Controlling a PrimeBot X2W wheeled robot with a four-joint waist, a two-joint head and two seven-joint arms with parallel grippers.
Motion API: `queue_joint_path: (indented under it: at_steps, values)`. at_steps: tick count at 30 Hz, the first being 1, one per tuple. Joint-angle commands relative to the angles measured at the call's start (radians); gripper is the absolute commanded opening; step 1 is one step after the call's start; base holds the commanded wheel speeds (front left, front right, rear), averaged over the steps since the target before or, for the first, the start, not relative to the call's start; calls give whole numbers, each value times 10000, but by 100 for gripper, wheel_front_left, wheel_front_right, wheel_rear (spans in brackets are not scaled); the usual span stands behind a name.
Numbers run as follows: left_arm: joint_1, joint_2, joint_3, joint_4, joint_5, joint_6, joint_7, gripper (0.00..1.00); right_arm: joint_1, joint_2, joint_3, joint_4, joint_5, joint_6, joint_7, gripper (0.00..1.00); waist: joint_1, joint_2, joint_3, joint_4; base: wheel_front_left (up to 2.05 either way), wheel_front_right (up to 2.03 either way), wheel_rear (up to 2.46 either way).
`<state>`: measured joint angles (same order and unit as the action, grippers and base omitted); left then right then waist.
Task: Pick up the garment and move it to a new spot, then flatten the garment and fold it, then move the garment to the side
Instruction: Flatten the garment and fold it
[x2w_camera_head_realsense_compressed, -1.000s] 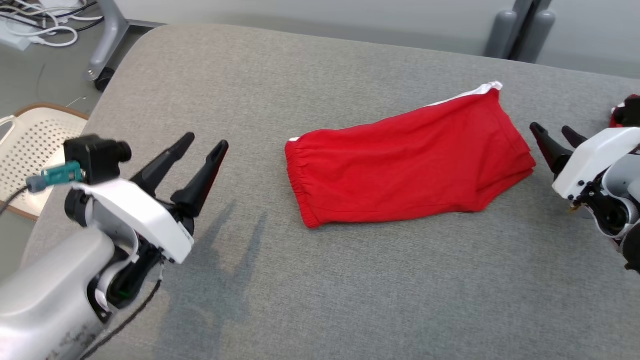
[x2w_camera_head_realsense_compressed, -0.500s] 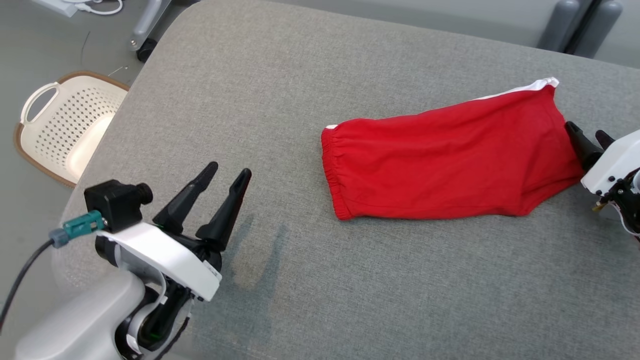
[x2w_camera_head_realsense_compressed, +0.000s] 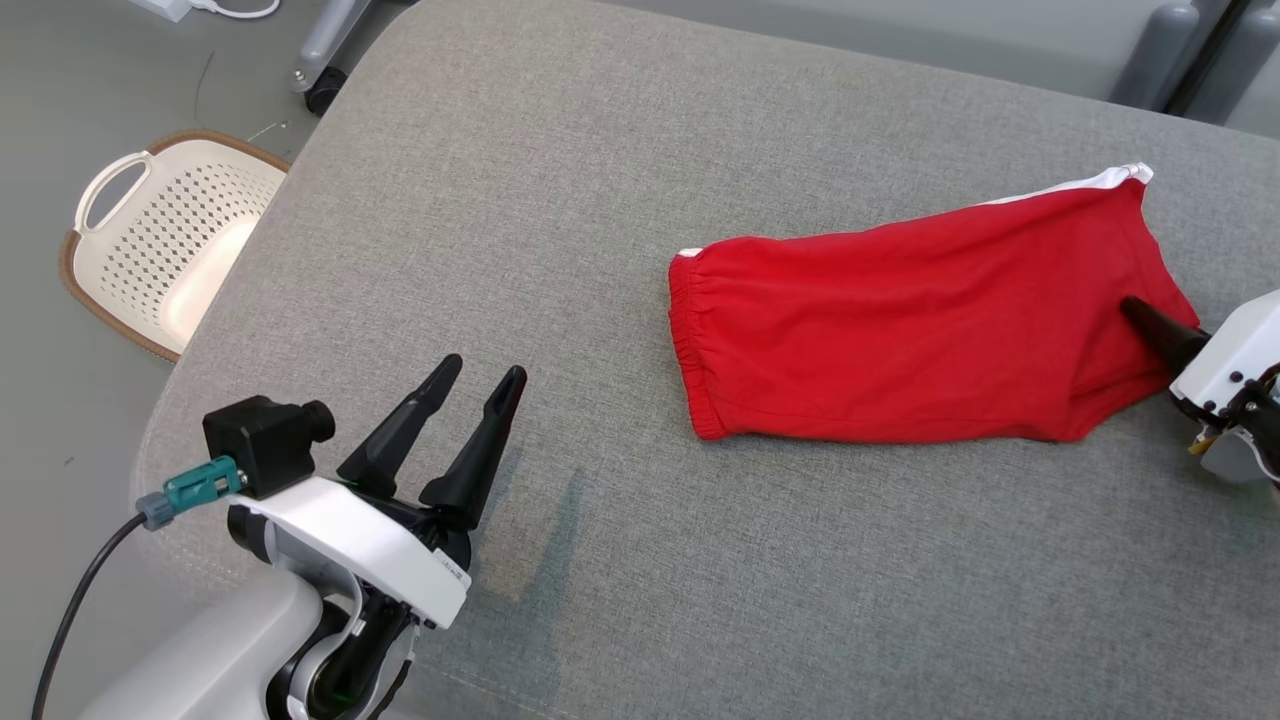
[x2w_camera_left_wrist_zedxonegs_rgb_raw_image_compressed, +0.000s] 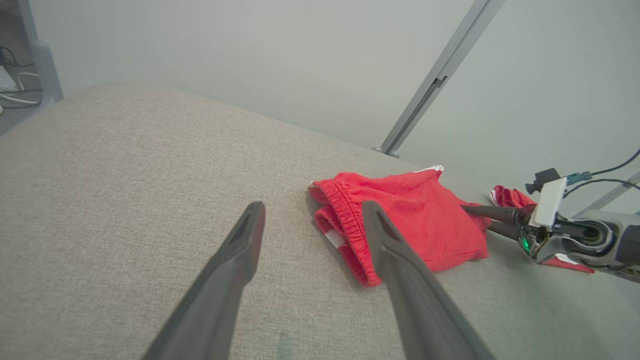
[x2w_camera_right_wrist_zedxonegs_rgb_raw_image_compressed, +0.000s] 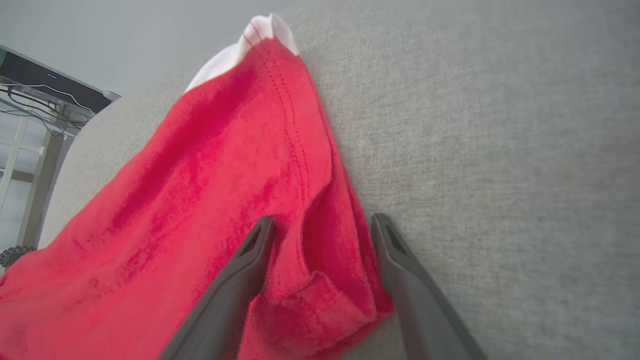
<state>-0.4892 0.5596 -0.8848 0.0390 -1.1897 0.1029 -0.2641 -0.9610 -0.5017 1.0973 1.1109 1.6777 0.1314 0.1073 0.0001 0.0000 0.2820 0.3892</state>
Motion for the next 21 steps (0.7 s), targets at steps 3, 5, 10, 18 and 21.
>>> queue_joint_path:
  at_steps: [3,5,10,18,21]
  values:
    - [145,-23,134,88,79,-77,-14,100,453,315,54,-55,-24,-6,232,0,-1,0,-67,-13,0,0,0]
    - [188,-53,141,127,98,-111,-13,100,356,279,-16,-160,-73,-3,27,0,-1,0,-100,-24,0,0,0]
    - [244,-121,178,207,111,-139,-15,100,229,124,-243,-448,-163,-3,-518,0,-1,0,-221,-69,0,0,0]
    - [530,-214,119,374,45,-217,-14,100,407,396,-517,-215,-22,-3,-842,0,-1,0,-724,-488,0,0,0]
    - [620,-220,107,440,14,-233,-12,100,592,549,-649,-201,99,-3,-900,0,-1,0,-985,-791,0,0,0]
